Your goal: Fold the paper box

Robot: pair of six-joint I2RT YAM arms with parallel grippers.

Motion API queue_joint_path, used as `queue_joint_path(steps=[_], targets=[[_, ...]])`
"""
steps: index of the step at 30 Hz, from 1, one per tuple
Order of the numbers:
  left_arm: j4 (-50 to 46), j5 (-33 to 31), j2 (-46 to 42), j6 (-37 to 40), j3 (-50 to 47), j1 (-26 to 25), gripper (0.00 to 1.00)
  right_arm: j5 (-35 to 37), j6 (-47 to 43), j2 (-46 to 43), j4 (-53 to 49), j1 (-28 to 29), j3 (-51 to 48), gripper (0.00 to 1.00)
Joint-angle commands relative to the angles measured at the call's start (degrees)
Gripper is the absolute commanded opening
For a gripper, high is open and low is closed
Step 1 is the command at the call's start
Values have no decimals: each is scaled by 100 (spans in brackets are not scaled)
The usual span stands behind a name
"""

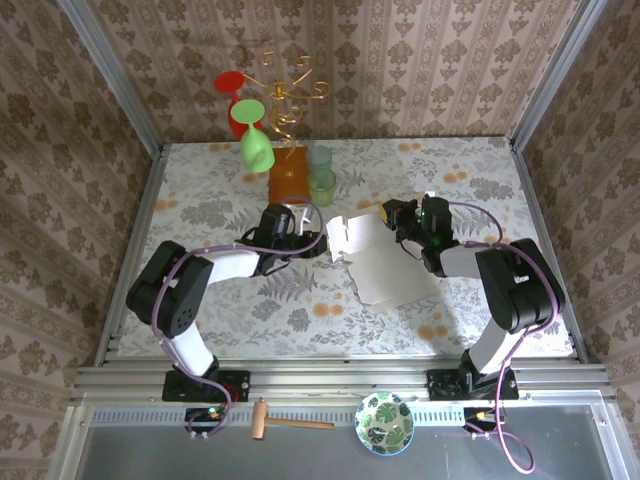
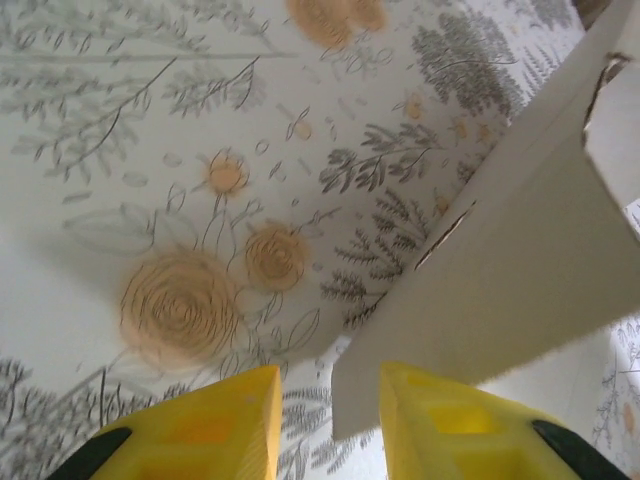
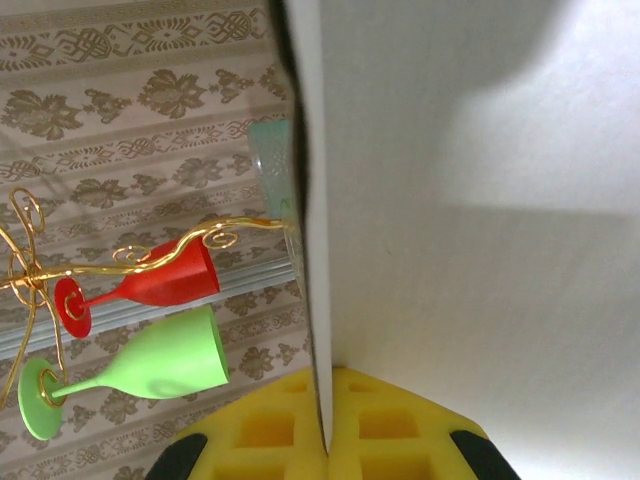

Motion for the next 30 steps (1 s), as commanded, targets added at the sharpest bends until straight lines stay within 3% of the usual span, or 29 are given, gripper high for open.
queue_joint_path(steps=[1, 8, 30], targets=[[984, 327, 183, 462, -39, -56, 33, -264, -198, 91, 123, -54, 76, 0], [1737, 632, 423, 537, -163, -262, 36, -379, -145, 155, 124, -108, 192, 0], [1505, 76, 535, 808, 62, -544, 45, -699, -127, 679, 1341, -181, -133, 0]])
